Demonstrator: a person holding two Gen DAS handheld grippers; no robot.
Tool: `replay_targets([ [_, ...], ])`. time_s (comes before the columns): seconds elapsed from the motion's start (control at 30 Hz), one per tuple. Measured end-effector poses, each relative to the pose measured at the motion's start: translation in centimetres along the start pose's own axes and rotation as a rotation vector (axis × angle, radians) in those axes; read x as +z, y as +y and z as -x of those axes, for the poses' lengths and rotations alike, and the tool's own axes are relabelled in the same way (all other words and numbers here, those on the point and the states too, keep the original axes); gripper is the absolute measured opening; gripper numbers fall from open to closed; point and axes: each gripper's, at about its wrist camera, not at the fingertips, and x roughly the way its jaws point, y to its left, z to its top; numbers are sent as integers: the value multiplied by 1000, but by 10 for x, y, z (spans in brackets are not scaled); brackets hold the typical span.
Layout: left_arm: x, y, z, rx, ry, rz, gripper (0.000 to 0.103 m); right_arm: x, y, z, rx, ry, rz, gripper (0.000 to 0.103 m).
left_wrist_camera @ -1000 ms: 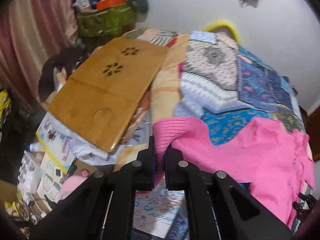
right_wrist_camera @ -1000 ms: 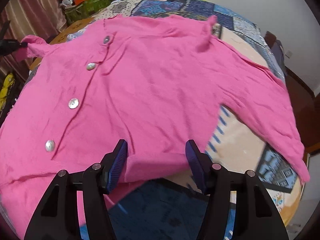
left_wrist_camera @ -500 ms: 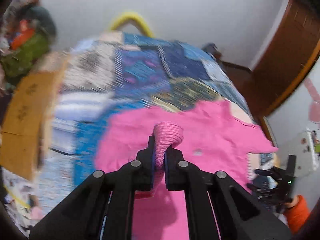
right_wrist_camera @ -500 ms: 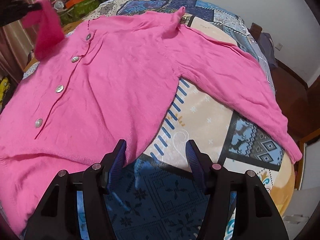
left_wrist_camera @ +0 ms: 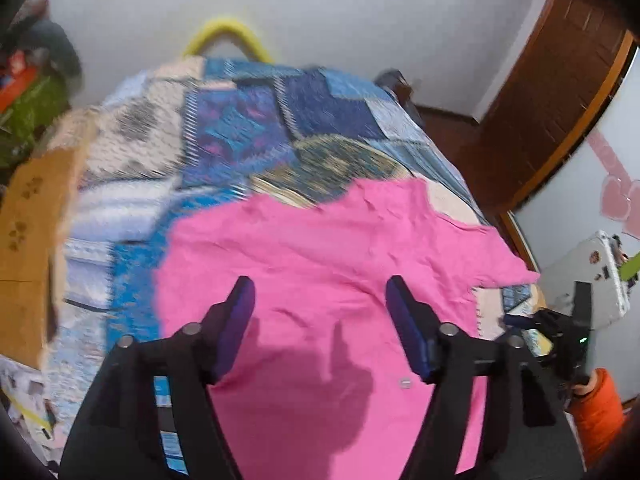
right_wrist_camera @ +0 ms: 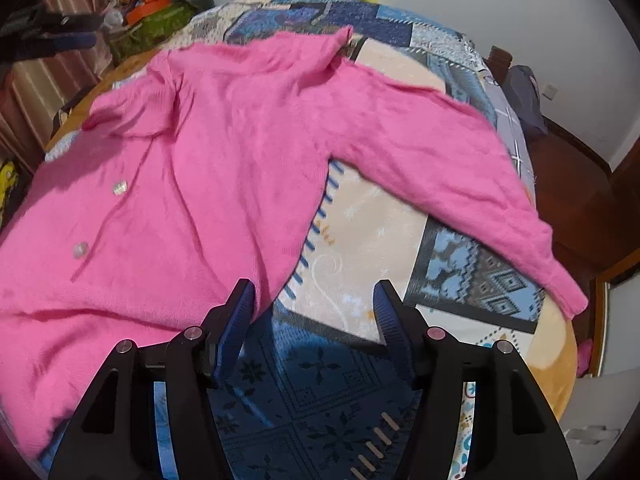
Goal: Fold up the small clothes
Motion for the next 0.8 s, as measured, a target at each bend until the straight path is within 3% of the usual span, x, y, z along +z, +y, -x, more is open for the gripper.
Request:
replay_targets([
  [0.13,-15,46,1,112,-12,63,80,18,9,13,20,-57,11,57],
  [0.27,-46,101,-27,217,80,169,80,45,28,20,57,-118,42,57],
  [0.43,-69,136,-58,161,145,287,78,82,60,3,121,-151,67,57],
  [0.5,-72,134,-66,133,137,281,77,94,72,-13,149,-140,65,57],
  [0.57,-73,122,-69,159,113,203,76,104,82,-30,182,-117,65,50],
  [0.7,-80,99,-76,250,82,33,74,111,99,-61,239,-45,54,26],
  [0.8,-85,106,-74,246,73,25,74,113,105,-65,273,-48,53,6],
])
